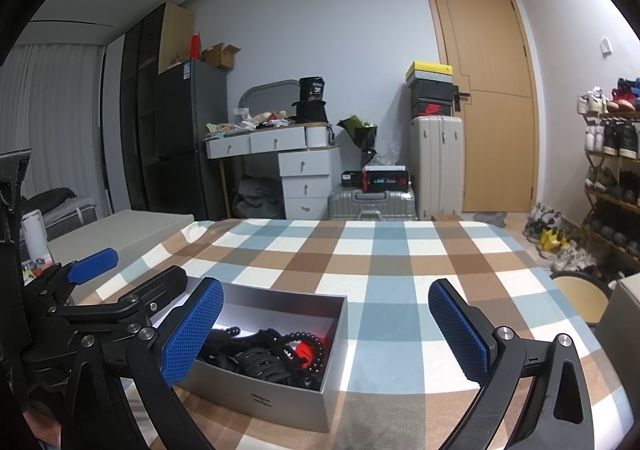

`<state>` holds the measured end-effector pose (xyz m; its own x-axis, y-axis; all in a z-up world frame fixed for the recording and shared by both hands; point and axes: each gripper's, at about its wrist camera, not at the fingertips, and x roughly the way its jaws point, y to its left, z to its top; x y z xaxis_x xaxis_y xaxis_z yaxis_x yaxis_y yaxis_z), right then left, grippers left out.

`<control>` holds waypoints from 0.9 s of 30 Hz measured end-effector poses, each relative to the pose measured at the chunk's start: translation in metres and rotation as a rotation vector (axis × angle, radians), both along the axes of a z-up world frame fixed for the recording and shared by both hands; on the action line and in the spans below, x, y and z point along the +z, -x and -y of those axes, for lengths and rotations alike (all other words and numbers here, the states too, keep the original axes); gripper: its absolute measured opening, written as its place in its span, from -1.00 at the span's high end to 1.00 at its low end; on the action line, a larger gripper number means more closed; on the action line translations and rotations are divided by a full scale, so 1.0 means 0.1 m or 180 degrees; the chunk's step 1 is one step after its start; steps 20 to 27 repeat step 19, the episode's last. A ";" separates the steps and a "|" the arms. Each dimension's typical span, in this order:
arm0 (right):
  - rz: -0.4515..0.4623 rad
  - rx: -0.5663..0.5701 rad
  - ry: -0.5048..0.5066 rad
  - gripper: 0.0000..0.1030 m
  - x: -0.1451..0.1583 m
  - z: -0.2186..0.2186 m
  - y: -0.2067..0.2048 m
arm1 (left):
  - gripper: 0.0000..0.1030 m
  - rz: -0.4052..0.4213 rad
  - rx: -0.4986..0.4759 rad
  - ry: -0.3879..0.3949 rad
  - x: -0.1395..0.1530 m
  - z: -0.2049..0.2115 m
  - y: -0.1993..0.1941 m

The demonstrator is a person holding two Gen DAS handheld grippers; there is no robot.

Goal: Organize jewelry

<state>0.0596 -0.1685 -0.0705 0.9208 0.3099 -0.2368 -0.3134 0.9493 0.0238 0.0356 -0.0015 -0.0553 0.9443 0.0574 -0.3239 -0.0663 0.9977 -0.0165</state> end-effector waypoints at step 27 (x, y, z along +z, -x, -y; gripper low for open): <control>-0.0010 -0.0003 -0.0004 -1.00 -0.01 0.00 0.00 | -0.97 -0.0015 -0.0009 -0.0001 -0.01 0.00 -0.01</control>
